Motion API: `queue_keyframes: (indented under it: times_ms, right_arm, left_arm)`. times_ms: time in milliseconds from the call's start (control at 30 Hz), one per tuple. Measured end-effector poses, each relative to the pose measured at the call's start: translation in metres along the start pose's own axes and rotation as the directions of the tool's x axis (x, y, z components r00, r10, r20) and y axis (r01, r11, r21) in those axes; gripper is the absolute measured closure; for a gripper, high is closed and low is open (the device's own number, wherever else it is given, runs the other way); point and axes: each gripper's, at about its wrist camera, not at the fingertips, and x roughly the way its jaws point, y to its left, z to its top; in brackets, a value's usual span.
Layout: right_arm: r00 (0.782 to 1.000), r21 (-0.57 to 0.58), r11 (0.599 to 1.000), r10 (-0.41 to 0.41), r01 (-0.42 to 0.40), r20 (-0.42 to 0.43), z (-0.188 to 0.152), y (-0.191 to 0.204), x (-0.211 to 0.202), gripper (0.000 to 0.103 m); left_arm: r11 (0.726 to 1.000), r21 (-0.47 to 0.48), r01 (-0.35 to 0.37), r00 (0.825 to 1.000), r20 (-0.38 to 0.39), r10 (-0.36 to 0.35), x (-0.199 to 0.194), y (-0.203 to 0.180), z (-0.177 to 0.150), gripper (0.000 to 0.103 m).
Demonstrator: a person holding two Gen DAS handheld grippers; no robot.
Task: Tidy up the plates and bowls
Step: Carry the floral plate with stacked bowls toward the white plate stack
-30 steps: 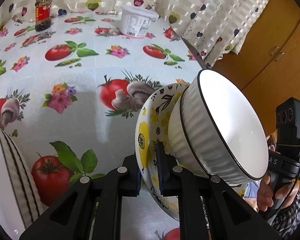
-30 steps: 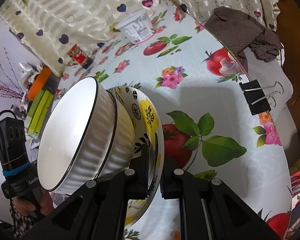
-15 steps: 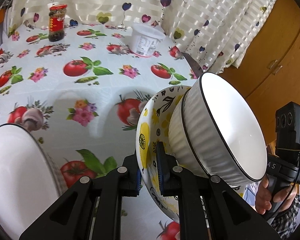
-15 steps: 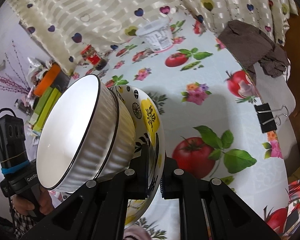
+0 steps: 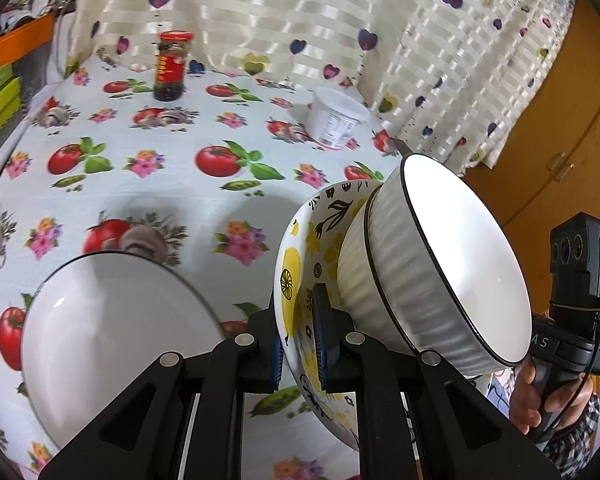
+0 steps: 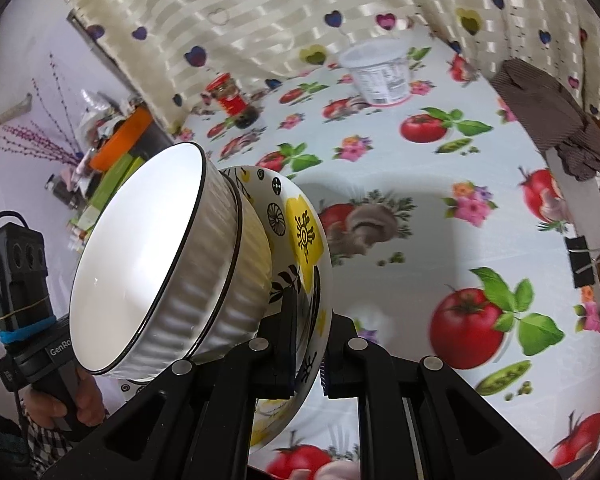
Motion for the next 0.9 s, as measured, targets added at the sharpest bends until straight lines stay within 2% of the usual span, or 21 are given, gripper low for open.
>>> queue_keyframes:
  times_ms: [633, 900]
  right_arm:
    - [0.994, -0.09, 0.993, 0.074, -0.08, -0.076, 0.003, 0.083, 0.051, 0.093]
    - [0.989, -0.121, 0.988, 0.085, -0.099, -0.122, -0.003, 0.108, 0.076, 0.093]
  left_arm:
    - [0.991, -0.1, -0.084, 0.994, 0.061, 0.09, -0.049, 0.077, -0.011, 0.092]
    - [0.982, -0.158, -0.105, 0.992, 0.058, 0.116, -0.056, 0.109, -0.025, 0.092]
